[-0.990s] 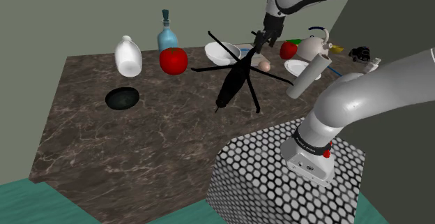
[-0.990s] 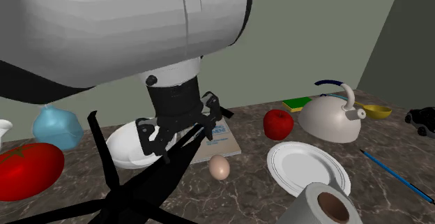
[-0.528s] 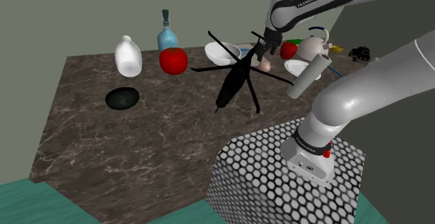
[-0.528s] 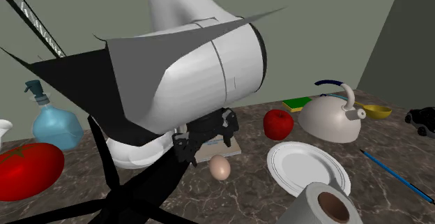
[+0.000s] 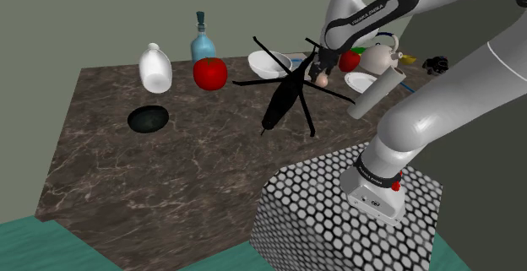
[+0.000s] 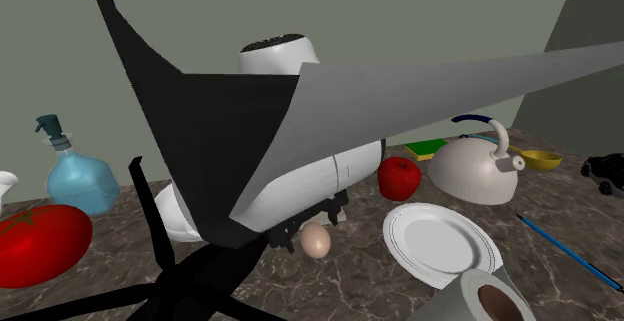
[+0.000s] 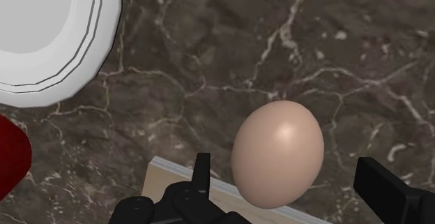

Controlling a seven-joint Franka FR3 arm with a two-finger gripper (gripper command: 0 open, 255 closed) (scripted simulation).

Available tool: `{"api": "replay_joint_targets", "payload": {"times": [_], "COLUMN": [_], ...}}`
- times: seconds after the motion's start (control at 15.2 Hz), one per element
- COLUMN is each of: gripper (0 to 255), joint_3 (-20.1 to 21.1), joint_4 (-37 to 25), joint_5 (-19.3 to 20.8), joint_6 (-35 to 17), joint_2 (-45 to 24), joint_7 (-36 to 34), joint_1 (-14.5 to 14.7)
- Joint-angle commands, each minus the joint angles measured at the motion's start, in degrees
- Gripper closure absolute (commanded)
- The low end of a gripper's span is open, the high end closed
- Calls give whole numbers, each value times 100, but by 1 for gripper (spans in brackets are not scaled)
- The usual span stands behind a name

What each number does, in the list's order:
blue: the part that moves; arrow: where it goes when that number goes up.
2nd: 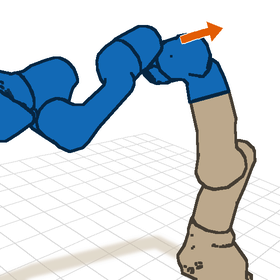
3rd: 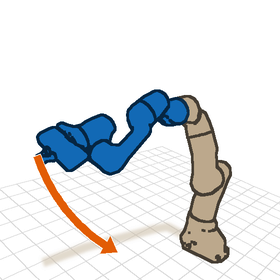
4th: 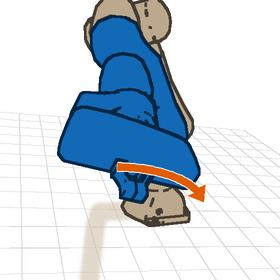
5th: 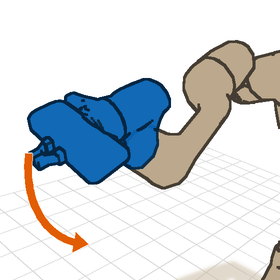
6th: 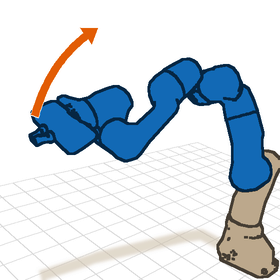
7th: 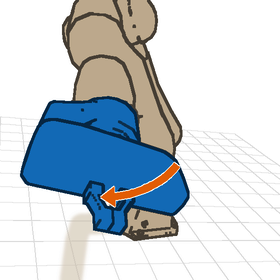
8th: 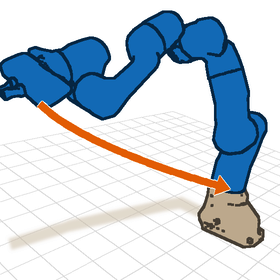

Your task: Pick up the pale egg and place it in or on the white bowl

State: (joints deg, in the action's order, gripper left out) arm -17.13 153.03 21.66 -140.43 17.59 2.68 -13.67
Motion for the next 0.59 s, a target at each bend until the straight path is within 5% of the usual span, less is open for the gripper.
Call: {"api": "replay_joint_targets", "payload": {"times": [0.0, 0.46, 0.53], "gripper": [0, 0, 255], "joint_3": [-23, -23, -23], "joint_4": [13, 12, 12], "joint_5": [14, 14, 14], "joint_6": [-116, -115, -115], "joint_2": [-94, -95, -95], "joint_7": [1, 1, 1], "joint_1": [-9, -9, -9]}}
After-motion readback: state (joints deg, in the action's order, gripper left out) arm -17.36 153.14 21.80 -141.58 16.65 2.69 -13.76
